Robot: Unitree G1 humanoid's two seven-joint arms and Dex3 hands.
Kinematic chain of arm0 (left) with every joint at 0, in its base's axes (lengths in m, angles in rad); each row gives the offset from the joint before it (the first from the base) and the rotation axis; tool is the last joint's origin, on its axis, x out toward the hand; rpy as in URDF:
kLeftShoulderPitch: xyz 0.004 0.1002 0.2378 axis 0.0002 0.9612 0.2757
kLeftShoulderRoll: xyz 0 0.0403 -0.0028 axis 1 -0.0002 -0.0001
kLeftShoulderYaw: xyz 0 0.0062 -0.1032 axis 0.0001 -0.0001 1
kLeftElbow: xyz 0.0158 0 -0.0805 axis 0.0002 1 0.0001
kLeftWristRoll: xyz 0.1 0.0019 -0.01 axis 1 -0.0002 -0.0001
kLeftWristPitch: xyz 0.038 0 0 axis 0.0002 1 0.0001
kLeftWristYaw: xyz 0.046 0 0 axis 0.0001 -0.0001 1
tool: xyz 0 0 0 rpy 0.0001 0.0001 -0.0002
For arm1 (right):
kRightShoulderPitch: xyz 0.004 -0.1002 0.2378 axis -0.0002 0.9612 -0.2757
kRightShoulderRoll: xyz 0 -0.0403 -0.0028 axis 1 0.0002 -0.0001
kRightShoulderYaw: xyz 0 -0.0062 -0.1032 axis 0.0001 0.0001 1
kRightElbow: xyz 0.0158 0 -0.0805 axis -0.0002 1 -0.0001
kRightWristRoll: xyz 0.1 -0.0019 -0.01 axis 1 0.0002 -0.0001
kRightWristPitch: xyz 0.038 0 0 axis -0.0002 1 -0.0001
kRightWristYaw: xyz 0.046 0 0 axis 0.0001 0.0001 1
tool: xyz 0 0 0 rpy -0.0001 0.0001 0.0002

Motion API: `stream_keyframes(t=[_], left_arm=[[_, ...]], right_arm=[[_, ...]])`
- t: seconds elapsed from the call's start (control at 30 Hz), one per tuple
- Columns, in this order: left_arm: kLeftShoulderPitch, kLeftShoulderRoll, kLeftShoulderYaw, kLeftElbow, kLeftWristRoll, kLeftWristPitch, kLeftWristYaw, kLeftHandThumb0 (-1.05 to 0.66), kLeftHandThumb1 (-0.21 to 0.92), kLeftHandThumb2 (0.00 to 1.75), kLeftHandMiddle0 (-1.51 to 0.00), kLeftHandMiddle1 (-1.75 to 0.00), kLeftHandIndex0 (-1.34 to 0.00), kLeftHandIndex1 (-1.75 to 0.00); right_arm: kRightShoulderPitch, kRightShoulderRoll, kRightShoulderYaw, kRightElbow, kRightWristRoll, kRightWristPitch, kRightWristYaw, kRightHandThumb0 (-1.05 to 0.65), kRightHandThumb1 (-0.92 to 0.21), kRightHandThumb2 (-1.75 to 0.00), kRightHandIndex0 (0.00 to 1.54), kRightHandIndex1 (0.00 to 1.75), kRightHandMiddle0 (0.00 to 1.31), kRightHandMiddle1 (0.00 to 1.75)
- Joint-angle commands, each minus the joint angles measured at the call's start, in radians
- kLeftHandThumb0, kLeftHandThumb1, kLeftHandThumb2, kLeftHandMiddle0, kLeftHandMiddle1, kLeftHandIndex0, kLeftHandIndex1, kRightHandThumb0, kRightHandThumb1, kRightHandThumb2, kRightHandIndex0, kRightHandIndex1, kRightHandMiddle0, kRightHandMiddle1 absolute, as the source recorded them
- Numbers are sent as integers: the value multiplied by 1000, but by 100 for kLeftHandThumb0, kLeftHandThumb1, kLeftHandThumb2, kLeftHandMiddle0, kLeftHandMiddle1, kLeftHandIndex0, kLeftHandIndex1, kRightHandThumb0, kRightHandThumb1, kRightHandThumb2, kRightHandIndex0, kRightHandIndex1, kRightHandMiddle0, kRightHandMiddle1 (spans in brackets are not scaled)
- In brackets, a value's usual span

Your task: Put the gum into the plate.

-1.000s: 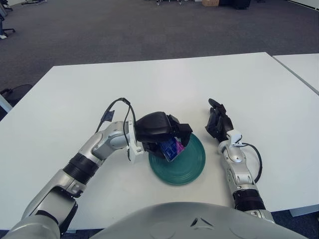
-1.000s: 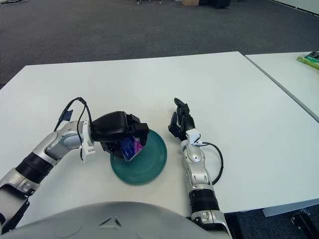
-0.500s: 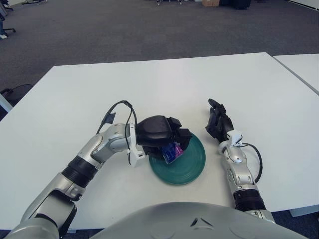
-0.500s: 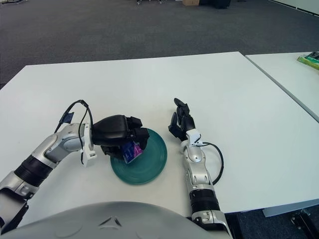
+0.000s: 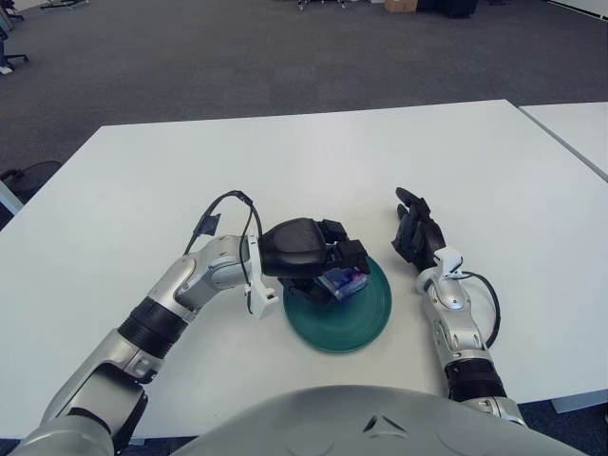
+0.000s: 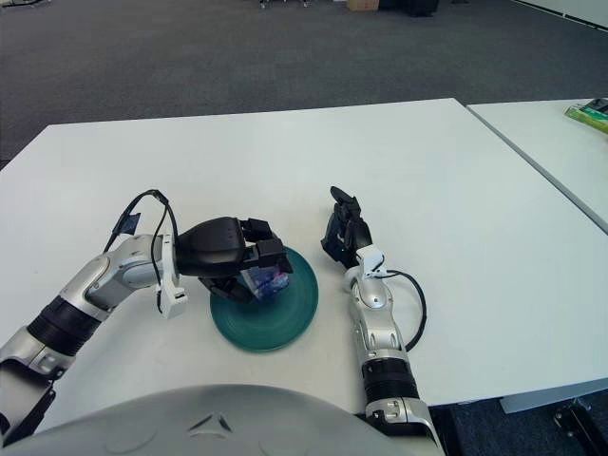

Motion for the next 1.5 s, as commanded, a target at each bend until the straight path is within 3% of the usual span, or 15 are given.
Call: stream_keyframes(t=[0.0,0.7,0.97,1.1,1.17,1.27,1.33,1.37,1.4,1.47], left_arm=[[-1,8,12,-9,-10,22,-17,-79,92,68,-44,-10,-1,-86],[3,12,14,1,-90,69,-86,-90,92,80,-36,-1,0,-66],[19,-16,66,63,-233,84,-73,-97,92,73,-30,0,0,-64],[40,-35,108,75,-342,148,-94,-96,92,65,-24,0,0,-57],[61,-72,139,92,-424,193,-84,-95,92,62,-22,0,0,-54],[91,-194,204,226,-565,166,-15,-96,92,61,-21,-1,0,-52],[99,-239,227,272,-609,149,3,-96,92,60,-22,-1,0,-53],[114,-284,251,271,-672,172,17,-95,92,68,-18,-1,0,-43],[141,-338,274,237,-748,204,40,-95,92,65,-20,-2,-7,-34],[198,-437,309,183,-860,235,95,-94,92,61,-24,-1,-4,-45]], right_arm=[[61,7,0,90,9,62,10,-60,-92,-96,22,2,0,57],[60,21,-9,100,40,28,21,-58,-92,-95,28,2,0,62],[53,25,-13,131,27,1,2,-60,-92,-95,26,1,0,55],[52,19,-9,140,8,6,-18,-62,-92,-96,23,0,0,51],[54,18,-7,140,-4,15,-30,-63,-92,-96,22,0,0,51],[55,18,-6,143,-15,19,-42,-63,-92,-96,21,0,0,53],[59,17,-5,139,-16,20,-43,-63,-92,-96,21,0,0,54],[62,18,-4,132,-18,24,-45,-63,-92,-96,21,0,0,54],[67,18,-2,119,-18,30,-46,-63,-92,-96,21,0,0,55],[74,18,0,100,-19,39,-48,-64,-92,-96,21,0,0,57]])
